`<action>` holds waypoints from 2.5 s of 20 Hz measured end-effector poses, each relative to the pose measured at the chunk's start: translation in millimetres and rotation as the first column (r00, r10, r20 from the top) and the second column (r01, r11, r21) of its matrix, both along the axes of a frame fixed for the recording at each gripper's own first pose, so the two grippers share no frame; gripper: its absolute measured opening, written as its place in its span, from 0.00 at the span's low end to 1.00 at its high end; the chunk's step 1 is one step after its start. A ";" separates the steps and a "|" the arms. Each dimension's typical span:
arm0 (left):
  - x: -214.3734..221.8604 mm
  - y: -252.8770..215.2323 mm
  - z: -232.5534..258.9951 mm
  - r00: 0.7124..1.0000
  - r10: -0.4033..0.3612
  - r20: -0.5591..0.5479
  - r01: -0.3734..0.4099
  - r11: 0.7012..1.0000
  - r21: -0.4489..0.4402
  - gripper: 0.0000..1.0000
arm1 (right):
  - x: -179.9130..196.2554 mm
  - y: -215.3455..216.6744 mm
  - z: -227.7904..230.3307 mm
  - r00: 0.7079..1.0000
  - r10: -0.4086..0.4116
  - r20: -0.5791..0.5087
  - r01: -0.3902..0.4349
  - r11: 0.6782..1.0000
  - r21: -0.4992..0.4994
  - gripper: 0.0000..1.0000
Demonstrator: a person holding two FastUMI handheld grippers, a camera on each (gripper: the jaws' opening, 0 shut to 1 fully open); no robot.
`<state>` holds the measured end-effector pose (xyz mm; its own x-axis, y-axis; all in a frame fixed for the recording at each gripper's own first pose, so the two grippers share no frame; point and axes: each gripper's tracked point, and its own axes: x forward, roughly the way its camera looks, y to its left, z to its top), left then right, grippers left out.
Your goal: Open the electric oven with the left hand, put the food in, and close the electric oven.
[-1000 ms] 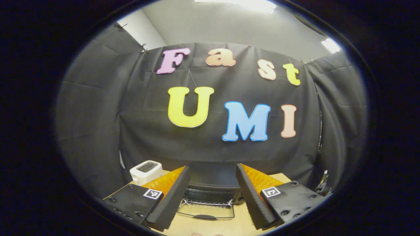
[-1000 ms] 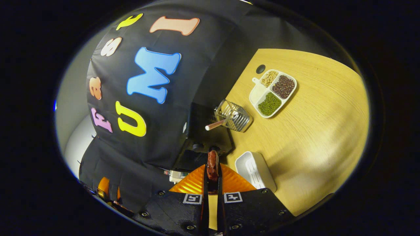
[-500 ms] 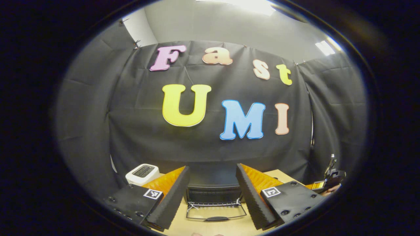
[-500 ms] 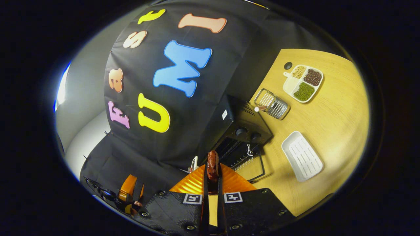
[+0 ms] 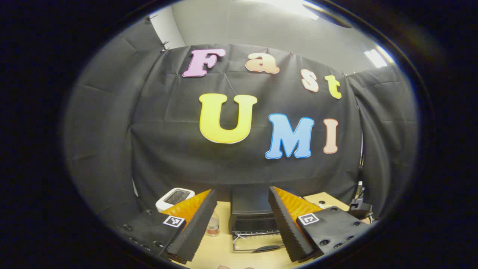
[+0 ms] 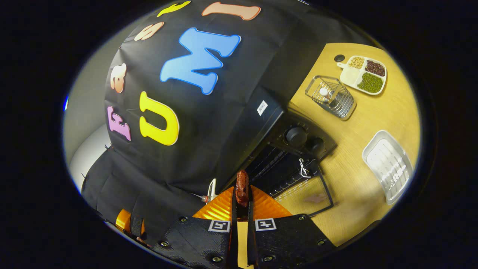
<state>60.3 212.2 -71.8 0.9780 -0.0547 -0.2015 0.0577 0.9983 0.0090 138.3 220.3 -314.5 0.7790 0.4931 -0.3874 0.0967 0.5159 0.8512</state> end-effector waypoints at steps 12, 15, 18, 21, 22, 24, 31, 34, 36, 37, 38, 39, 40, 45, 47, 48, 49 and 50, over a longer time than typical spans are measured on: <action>-26.5 114.0 -18.9 0.978 0.197 -0.068 -0.194 0.980 0.042 0.99 | 85.6 60.1 -91.1 0.975 -0.204 -0.090 0.207 0.978 0.026 0.10; -24.9 122.1 -25.3 0.976 0.200 -0.082 -0.196 0.979 0.050 0.99 | 97.0 47.0 -109.7 0.959 -0.258 -0.120 0.250 0.965 -0.082 0.15; -18.3 118.8 -20.8 0.981 0.183 -0.068 -0.181 0.983 0.035 0.99 | 102.4 37.0 -115.8 0.952 -0.280 -0.124 0.249 0.944 -0.217 0.30; -18.2 115.9 -22.4 0.985 0.162 -0.065 -0.160 0.987 0.027 0.97 | 103.1 31.5 -108.0 0.965 -0.252 -0.079 0.198 0.886 -0.419 0.40; -17.9 114.2 -23.7 0.986 0.155 -0.069 -0.153 0.988 0.024 0.96 | 104.2 24.3 -106.8 0.965 -0.253 -0.071 0.187 0.850 -0.492 0.48; -17.6 112.1 -25.2 0.986 0.148 -0.076 -0.147 0.989 0.021 0.98 | 99.5 15.5 -101.8 0.968 -0.244 -0.053 0.176 0.818 -0.548 0.70; -1.2 80.5 -28.3 0.994 0.085 -0.069 -0.086 0.996 -0.016 0.99 | 62.2 -11.0 -62.6 0.977 -0.213 0.002 0.166 0.754 -0.636 0.72; 8.5 55.2 -25.3 0.997 0.042 -0.059 -0.044 0.999 -0.030 0.99 | 41.2 -36.9 -27.9 0.976 -0.210 0.061 0.195 0.711 -0.676 0.72; 14.8 34.8 -21.9 0.999 0.011 -0.047 -0.012 0.999 -0.036 0.99 | 28.1 -55.6 6.6 0.970 -0.205 0.128 0.235 0.678 -0.697 0.72; 18.1 23.0 -21.8 0.999 -0.004 -0.044 0.002 0.999 -0.035 0.99 | 22.0 -63.7 24.3 0.967 -0.186 0.171 0.252 0.653 -0.714 0.72; 20.9 11.0 -21.8 0.999 -0.021 -0.047 0.020 0.999 -0.035 0.99 | 18.1 -70.5 43.0 0.965 -0.155 0.212 0.262 0.632 -0.729 0.72; 23.1 -3.5 -23.9 0.998 -0.043 -0.050 0.041 0.998 -0.037 0.99 | 12.4 -72.6 61.1 0.963 -0.118 0.242 0.261 0.627 -0.734 0.72; 25.5 -17.2 -24.5 0.997 -0.059 -0.049 0.057 0.998 -0.035 0.99 | 5.6 -75.0 78.7 0.960 -0.085 0.266 0.259 0.622 -0.739 0.72; 28.2 -75.5 -26.6 0.994 -0.095 -0.049 0.094 0.995 -0.021 0.99 | -33.9 -109.4 157.5 0.924 0.001 0.383 0.319 0.548 -0.773 0.74; 27.7 -94.3 -25.0 0.995 -0.093 -0.043 0.093 0.996 -0.017 0.99 | -38.6 -122.0 183.1 0.901 0.050 0.431 0.345 0.520 -0.782 0.74; 27.3 -103.5 -23.2 0.995 -0.092 -0.041 0.092 0.996 -0.018 0.99 | -41.5 -124.7 196.6 0.889 0.065 0.453 0.357 0.522 -0.775 0.74; 26.2 -113.7 -24.2 0.995 -0.095 -0.039 0.094 0.995 -0.021 0.99 | -45.4 -128.9 208.8 0.879 0.069 0.472 0.370 0.525 -0.767 0.74; 26.4 -123.9 -23.2 0.994 -0.098 -0.038 0.097 0.995 -0.022 0.99 | -47.1 -134.0 220.2 0.870 0.067 0.488 0.384 0.528 -0.757 0.74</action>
